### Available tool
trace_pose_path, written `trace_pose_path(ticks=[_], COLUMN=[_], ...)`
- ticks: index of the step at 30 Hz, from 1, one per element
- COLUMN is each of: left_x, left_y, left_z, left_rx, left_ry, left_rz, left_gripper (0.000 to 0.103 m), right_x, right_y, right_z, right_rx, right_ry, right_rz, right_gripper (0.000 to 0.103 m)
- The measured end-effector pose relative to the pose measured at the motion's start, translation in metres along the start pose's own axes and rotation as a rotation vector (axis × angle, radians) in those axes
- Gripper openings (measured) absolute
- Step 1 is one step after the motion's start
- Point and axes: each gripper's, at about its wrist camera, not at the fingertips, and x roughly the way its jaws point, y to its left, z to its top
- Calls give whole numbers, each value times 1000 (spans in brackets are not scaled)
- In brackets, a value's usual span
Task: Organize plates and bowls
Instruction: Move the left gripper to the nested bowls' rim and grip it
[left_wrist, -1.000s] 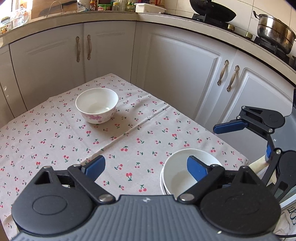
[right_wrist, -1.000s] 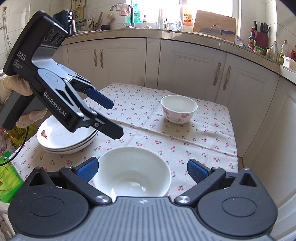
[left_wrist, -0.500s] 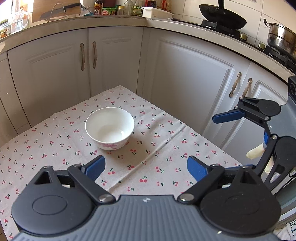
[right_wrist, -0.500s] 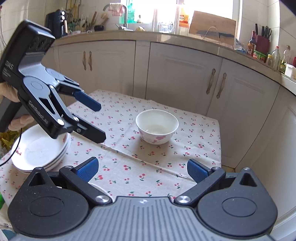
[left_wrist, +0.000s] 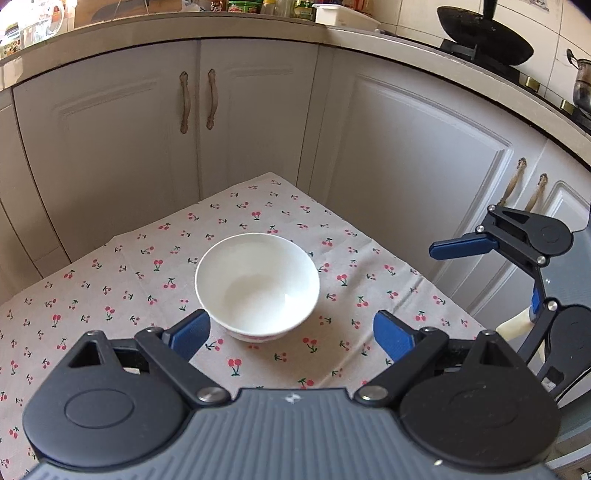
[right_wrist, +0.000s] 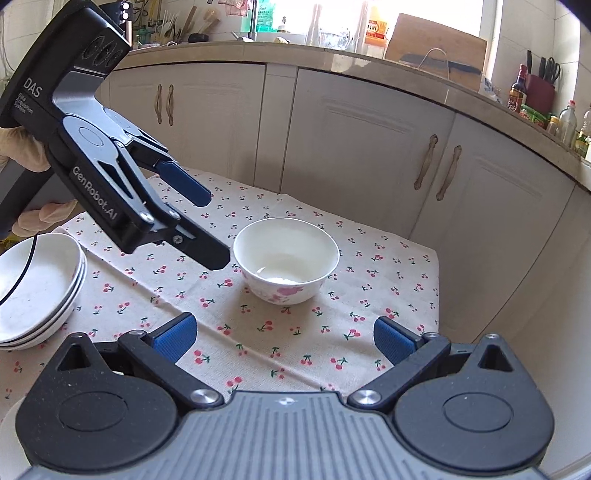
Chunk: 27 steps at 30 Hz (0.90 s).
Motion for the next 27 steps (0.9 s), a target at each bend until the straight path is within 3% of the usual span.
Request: trace_pose_path(ticks=[16,27], left_x=[71,89], left_y=[40,45], left_z=[26,29], left_rx=[-74,-79], left_ry=[60,77], left_rz=[13,-25], left_gripper=[93,77], right_x=[84,110], right_y=[-18,-16], right_z=[10,16], right_rx=[-34,-50], right_ry=[27,27], right_rz=[90,105], right_gripper=[103,92])
